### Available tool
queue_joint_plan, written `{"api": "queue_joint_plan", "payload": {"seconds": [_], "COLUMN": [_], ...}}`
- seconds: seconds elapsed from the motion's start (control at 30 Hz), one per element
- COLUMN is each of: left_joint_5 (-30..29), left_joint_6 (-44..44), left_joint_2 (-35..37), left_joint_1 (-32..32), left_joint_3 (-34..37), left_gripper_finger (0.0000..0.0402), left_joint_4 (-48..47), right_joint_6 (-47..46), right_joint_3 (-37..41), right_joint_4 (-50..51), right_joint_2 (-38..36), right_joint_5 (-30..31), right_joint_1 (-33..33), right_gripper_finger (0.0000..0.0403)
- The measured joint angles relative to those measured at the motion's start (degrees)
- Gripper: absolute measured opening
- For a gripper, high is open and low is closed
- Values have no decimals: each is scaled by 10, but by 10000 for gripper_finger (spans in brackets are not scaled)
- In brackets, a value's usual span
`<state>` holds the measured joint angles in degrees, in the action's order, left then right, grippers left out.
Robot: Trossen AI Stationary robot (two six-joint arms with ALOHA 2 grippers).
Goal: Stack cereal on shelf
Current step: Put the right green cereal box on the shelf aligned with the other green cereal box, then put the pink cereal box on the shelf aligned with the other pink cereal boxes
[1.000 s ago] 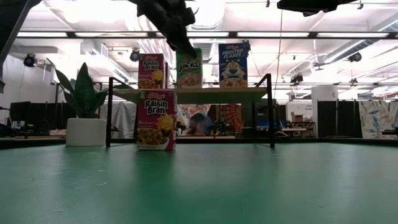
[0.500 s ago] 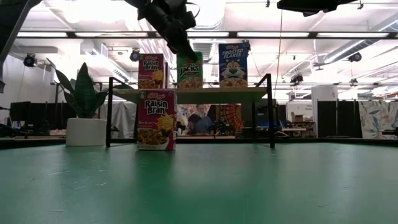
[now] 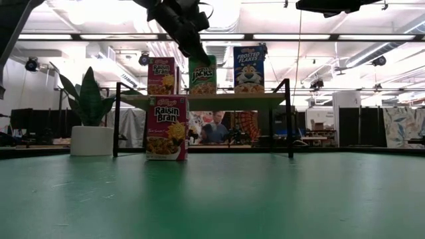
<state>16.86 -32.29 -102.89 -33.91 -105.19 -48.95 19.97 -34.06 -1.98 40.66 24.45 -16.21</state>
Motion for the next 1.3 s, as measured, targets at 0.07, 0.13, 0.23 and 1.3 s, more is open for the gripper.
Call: {"api": "queue_joint_plan", "payload": {"seconds": [0.07, 0.13, 0.23, 1.3], "left_joint_5": [0, 0, 0, -14], "left_joint_6": [0, 0, 0, 147], "left_joint_2": [0, 0, 0, 18], "left_joint_1": [0, 0, 0, 163], "left_joint_3": [0, 0, 0, -116], "left_gripper_finger": [170, 179, 190, 194], "left_joint_4": [0, 1, 1, -256], "right_joint_6": [0, 0, 0, -5], "right_joint_3": [0, 0, 0, 0], "right_joint_4": [0, 0, 0, -1], "right_joint_2": [0, 0, 0, 0], "right_joint_5": [0, 0, 0, -5], "right_joint_1": [0, 0, 0, 0], "right_gripper_finger": [43, 43, 43, 43]}}
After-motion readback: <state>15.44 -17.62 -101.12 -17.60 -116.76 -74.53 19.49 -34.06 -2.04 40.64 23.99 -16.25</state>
